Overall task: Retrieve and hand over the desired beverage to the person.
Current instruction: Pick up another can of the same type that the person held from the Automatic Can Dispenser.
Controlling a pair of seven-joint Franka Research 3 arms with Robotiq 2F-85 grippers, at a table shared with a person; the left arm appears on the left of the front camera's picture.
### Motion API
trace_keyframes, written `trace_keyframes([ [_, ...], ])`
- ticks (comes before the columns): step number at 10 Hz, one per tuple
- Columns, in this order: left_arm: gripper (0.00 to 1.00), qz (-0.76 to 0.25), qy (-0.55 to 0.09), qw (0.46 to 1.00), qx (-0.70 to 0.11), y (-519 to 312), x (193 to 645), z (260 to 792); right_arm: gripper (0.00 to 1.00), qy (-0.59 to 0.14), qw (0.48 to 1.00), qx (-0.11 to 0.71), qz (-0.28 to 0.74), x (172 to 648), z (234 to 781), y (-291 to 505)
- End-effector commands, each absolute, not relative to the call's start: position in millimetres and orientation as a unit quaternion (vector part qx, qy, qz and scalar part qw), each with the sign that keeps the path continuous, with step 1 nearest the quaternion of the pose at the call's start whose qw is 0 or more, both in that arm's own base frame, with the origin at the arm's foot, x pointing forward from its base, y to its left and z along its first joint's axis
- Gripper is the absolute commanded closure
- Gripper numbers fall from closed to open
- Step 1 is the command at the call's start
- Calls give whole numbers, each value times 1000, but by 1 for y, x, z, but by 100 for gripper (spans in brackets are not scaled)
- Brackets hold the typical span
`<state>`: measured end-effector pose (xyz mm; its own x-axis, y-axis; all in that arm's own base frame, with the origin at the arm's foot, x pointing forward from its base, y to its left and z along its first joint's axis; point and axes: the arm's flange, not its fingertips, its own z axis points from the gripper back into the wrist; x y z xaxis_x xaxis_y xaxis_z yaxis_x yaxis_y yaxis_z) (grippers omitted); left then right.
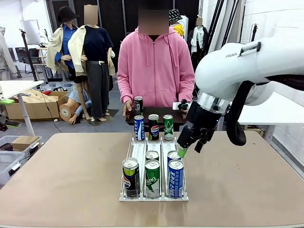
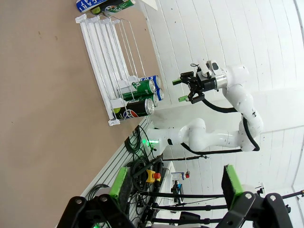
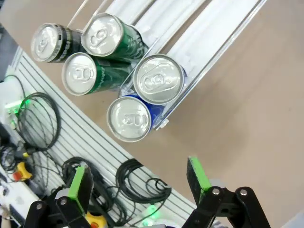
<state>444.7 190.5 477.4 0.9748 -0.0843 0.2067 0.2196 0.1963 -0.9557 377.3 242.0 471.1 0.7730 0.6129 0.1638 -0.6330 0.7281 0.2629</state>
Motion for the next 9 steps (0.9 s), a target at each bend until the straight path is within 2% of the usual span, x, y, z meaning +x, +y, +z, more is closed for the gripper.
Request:
trace_keyframes([
  [1, 0, -94, -59, 776, -621, 188, 440, 477, 0, -26, 938, 118, 324, 381, 470, 262],
  [9, 0, -94, -59, 776, -621, 188, 440, 477, 0, -34, 944, 42, 325, 364, 433, 320],
])
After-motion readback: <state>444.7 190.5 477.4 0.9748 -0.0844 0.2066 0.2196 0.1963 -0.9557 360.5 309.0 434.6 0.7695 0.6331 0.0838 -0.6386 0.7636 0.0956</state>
